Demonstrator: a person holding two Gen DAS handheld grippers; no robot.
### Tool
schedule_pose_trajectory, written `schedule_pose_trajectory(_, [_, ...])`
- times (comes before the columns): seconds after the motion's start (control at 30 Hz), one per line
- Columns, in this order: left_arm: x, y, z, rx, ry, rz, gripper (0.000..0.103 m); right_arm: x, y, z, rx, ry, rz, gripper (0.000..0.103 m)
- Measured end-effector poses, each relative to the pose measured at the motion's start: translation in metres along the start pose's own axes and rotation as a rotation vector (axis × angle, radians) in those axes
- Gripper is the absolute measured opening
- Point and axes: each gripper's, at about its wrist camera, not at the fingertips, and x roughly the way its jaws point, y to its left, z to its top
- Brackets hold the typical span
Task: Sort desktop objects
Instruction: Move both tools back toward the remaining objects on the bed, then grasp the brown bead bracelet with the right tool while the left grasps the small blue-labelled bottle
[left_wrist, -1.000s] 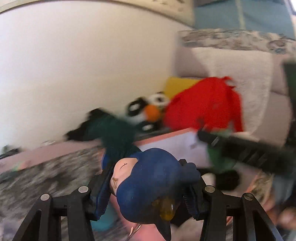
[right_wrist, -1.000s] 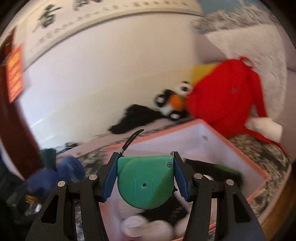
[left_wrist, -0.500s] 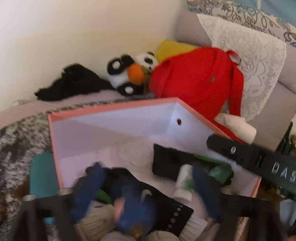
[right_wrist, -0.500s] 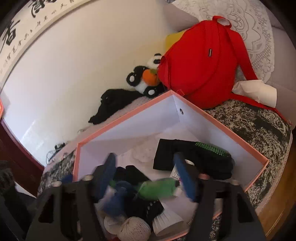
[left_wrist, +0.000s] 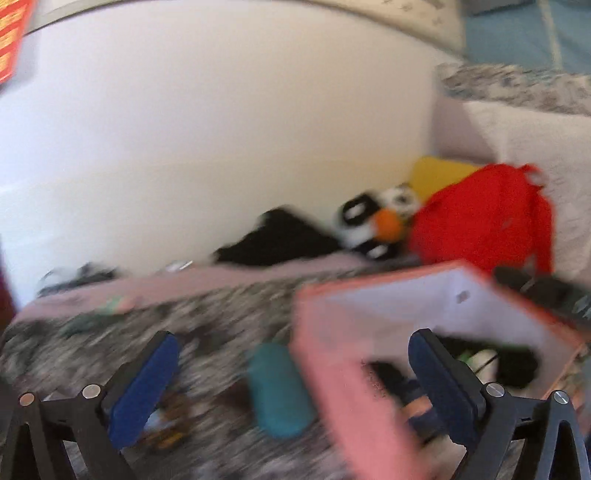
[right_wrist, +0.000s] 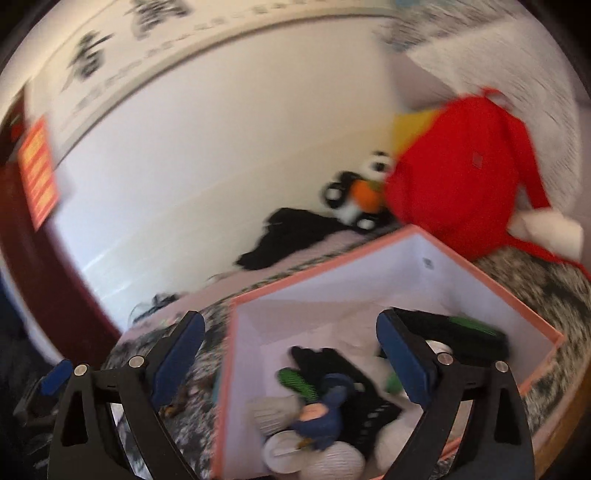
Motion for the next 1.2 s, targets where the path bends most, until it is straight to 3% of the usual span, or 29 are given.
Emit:
schedule_pose_trajectory(0.27, [0.003,0.101,-0.073,-0.081,0.047,0.262,0.102,0.019,0.097,-0.038,-0.171,0.030,0.159,0.096])
schedule_pose_trajectory(0.33, [0.006,0.124,-0.078,-0.099,0.095,0.304,0.102,0.031,0.121,-0.051,-0.212,0.053,0.176,0.096])
schedule_pose_trajectory(0.53, [-0.013,0.183,-0.084,-0.207,0.084,0.454,0.102,0.083,0.174,-0.092,-0.269,0.182,0.189,0.096])
schedule_pose_trajectory(0.7, [-0.021,0.226,-0.096,-0.380,0.123,0.485,0.102,0.132,0.213,-0.126,-0.289,0.308,0.192,0.096])
schedule_pose_trajectory(0.83, [-0.027,0.233,-0.097,-0.428,0.108,0.483,0.102,0.176,0.217,-0.154,-0.236,0.429,0.215,0.095])
schedule_pose_trajectory(0.9, [-0.028,0.236,-0.098,-0.440,0.107,0.478,0.102,0.203,0.213,-0.159,-0.162,0.479,0.238,0.083])
schedule_pose_trajectory(0.97, [-0.028,0.239,-0.099,-0.454,0.112,0.471,0.102,0.226,0.207,-0.160,-0.096,0.511,0.256,0.047])
schedule_pose_trajectory(1.0, [-0.028,0.241,-0.100,-0.461,0.116,0.467,0.102,0.237,0.205,-0.159,-0.095,0.516,0.232,0.041])
schedule_pose_trajectory(1.1, [-0.028,0.244,-0.101,-0.478,0.123,0.451,0.102,0.257,0.199,-0.155,-0.129,0.502,0.141,0.038])
schedule_pose_trajectory(1.2, [-0.030,0.247,-0.101,-0.480,0.122,0.447,0.102,0.279,0.187,-0.165,-0.068,0.577,0.130,0.038])
